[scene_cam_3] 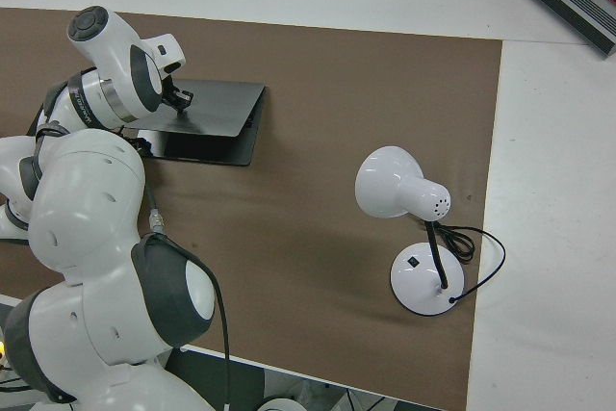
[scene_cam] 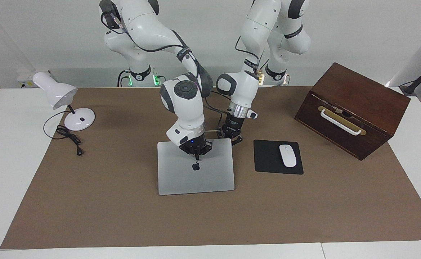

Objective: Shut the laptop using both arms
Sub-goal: 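Press the laptop lid flat with the right gripper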

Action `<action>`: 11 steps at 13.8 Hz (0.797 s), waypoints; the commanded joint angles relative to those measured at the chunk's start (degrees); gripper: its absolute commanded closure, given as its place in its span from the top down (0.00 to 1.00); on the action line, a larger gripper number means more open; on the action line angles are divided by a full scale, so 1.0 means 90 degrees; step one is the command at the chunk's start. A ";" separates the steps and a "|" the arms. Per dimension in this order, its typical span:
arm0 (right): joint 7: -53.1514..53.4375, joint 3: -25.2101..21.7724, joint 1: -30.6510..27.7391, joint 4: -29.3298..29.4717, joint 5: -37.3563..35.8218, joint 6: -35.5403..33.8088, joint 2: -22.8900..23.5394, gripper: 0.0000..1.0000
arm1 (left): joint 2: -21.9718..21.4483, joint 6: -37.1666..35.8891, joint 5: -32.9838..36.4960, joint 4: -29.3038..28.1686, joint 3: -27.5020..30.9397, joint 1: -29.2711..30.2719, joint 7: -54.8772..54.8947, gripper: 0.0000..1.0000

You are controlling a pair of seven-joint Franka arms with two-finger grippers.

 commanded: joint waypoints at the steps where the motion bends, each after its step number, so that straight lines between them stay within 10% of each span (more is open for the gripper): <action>1: 0.0119 0.0027 -0.0010 -0.0141 0.0168 0.0134 0.0006 0.00 | 0.0419 -0.0036 -0.0107 -0.0031 0.0051 -0.0163 -0.0024 0.00; 11: 0.0119 0.0027 -0.0010 -0.0239 0.0168 0.0183 0.0006 0.00 | 0.0419 -0.0036 -0.0107 -0.0031 0.0051 -0.0163 -0.0024 0.00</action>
